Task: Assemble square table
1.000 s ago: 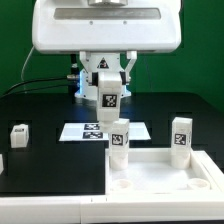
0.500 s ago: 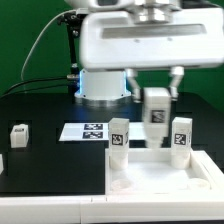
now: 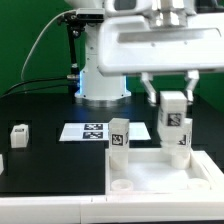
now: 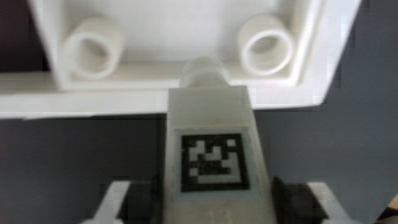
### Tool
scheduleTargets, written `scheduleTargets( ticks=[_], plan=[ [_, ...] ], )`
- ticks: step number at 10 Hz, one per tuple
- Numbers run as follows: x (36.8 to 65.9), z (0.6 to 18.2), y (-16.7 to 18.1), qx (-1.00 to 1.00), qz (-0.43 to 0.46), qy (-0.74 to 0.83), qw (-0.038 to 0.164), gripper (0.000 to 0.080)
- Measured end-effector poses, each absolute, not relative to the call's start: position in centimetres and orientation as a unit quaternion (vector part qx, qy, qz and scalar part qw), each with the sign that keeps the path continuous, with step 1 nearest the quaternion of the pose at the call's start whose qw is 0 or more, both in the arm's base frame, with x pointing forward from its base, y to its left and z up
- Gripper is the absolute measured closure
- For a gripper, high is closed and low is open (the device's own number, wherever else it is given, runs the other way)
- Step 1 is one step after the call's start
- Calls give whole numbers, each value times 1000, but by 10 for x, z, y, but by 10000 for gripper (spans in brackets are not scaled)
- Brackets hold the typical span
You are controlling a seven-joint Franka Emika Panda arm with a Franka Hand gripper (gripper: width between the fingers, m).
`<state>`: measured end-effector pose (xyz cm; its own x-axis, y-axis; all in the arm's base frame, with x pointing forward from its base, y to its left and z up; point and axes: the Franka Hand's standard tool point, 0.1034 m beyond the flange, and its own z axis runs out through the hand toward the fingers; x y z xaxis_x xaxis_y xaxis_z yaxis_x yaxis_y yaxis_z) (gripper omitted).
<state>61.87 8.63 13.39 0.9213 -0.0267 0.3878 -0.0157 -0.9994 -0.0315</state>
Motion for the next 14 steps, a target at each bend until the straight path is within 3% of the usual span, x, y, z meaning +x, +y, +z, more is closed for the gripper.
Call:
scheduleTargets(
  ticks=[5,10,14],
  plan=[
    [624,128,93,-978,-209,3,12,515],
    [634,101,106,-978,-208,-8,7,515],
    [629,95,115,-979,-205,-16,7,515]
  ],
)
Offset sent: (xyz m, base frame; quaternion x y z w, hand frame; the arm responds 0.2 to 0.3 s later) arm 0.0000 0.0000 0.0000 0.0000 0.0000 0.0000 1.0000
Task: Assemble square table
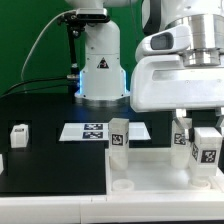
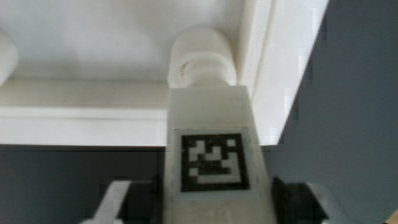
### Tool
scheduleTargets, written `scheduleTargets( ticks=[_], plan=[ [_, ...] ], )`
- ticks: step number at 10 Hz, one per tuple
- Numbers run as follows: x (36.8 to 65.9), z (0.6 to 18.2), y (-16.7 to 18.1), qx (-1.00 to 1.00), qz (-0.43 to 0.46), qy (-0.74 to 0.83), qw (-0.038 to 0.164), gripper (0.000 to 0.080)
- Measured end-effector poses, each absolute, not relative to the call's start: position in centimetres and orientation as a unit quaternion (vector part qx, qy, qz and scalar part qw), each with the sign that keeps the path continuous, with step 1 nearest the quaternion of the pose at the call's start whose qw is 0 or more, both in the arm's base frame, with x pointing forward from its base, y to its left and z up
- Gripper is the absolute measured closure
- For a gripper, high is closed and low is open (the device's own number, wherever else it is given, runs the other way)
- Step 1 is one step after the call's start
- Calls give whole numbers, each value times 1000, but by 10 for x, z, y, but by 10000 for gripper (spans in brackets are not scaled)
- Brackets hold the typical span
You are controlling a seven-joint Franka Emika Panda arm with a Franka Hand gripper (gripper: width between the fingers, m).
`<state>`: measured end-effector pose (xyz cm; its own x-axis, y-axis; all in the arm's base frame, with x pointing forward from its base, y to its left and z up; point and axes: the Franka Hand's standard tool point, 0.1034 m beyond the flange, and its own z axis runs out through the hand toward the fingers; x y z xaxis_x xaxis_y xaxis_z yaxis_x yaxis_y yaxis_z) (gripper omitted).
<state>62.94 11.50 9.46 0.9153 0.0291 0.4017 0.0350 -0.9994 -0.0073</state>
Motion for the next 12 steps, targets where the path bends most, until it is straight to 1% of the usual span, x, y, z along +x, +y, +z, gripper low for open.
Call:
scheduleTargets(
  ticks=[5,8,9,10,11,12],
  plan=[
    [628,81,114,-977,-215,-19,4,515],
    [629,81,115,-976,-217,-20,4,515],
    [629,81,115,-976,-217,-20,3,403],
    [628,80,115,-977,-212,-20,3,403],
    [629,80,114,-981,-192,-17,4,256],
    [639,87,113,-984,-176,-11,6,173]
  ],
)
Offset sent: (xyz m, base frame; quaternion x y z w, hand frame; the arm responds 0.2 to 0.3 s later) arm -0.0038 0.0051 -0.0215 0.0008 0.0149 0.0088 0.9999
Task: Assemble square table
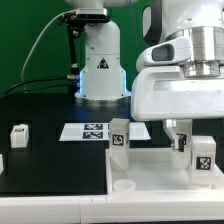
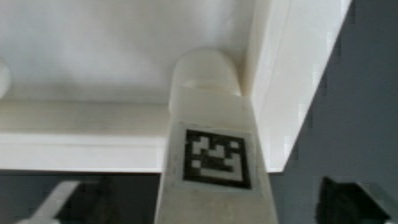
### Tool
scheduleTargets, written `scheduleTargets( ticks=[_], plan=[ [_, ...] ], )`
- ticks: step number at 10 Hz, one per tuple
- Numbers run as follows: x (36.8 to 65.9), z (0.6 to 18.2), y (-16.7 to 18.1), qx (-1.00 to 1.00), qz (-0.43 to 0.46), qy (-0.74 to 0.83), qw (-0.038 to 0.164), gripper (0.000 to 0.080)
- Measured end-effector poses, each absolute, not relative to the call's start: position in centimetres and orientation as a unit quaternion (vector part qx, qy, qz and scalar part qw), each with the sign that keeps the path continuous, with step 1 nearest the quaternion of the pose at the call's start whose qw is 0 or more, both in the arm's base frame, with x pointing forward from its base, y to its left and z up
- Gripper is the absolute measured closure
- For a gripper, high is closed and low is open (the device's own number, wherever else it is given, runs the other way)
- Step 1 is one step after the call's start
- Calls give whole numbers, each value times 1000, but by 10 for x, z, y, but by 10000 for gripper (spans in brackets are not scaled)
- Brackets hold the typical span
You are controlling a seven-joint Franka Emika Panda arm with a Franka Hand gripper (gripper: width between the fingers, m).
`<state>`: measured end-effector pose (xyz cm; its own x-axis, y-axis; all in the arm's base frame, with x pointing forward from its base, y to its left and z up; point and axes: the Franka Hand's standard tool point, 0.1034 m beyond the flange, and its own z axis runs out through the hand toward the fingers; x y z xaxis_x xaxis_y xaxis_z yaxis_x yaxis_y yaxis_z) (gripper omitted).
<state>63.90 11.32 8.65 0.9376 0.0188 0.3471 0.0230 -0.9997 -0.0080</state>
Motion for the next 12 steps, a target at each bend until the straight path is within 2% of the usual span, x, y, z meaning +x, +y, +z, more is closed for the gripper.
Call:
scheduleTargets(
  ticks=[4,7,9,10,11,12],
  plan=[
    [635,83,110,-999,-47,11,8,151],
    [639,80,105,-998,-58,28,7,150],
    [639,79,105,-996,-58,64,9,406],
    [639,79,105,-995,-57,86,11,406],
    [639,79,106,-990,-57,128,13,513],
    [638,78,106,-984,-56,166,15,513]
  ],
)
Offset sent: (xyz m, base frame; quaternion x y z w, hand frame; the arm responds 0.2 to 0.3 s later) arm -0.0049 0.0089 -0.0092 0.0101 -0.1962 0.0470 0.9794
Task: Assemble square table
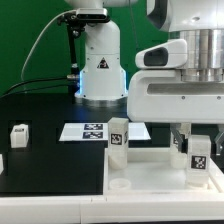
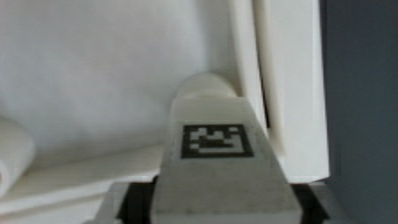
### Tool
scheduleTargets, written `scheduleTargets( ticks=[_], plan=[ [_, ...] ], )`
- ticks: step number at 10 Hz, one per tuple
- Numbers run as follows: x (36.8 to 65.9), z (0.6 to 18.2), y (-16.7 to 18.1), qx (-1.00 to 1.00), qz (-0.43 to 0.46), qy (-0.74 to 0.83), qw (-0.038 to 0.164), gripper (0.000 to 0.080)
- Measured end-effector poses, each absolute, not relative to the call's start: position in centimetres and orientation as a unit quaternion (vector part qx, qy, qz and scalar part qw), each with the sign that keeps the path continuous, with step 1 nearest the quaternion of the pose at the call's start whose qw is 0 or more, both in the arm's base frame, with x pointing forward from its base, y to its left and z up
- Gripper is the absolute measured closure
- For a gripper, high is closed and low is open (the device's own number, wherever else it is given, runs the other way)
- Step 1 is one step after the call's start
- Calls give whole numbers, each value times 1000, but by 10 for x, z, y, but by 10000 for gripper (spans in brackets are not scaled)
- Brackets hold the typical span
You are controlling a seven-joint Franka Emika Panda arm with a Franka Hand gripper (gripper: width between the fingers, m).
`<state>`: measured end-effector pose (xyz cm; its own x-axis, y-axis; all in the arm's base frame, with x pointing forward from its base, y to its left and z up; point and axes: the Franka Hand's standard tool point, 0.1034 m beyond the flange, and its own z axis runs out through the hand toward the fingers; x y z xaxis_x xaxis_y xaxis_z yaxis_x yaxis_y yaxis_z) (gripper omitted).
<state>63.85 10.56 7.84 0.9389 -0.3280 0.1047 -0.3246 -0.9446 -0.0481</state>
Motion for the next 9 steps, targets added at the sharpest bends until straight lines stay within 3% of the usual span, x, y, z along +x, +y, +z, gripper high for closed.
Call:
scheduleTargets(
  ticks=[4,6,9],
  plan=[
    [639,76,110,-892,-45,449,37,513],
    [637,74,115,-792,-25,607,60,513],
    [638,75,117,-755,-25,652,61,513]
  ],
)
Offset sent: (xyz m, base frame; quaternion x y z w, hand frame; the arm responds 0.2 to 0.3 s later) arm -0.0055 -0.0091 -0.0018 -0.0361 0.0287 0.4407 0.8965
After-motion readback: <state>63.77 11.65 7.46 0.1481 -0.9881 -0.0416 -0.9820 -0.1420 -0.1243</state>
